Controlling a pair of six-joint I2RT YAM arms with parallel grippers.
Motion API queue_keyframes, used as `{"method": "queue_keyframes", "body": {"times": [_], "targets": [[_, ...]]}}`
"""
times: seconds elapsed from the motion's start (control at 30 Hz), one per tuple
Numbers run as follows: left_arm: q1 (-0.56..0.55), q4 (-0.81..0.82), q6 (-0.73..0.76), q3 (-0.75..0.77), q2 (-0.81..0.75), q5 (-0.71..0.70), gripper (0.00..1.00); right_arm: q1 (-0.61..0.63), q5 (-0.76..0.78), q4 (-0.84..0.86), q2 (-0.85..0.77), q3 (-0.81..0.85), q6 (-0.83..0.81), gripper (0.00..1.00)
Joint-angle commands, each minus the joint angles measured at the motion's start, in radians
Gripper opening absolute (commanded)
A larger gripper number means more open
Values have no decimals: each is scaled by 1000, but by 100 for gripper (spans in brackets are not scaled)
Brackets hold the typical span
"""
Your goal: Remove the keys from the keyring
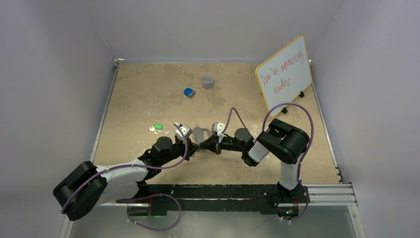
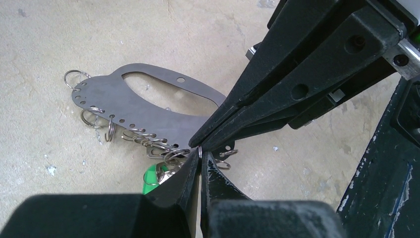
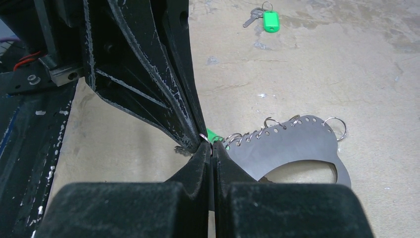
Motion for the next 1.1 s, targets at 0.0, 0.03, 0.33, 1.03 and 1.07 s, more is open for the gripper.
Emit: {"method": "queue_keyframes", "body": {"times": [0.0,0.03,0.33,1.03,1.07], "targets": [[-5,-11,-19,65,-17,23,0,2,17,241,-43,4,-29,0],[-5,-29,-26,72,-18,13,0,3,34,240,-52,-1,-36,1],[-5,-159,-83,142,-2,-108,18,-23,139,109,-88,0,-92,0],[-26,-644,-190,348,113,-346,50,-111,432,-217,-133,38,-166,0],[-31,-673,-188,364,131,-360,51,-111,438,-218,-134,37,-166,1]]}}
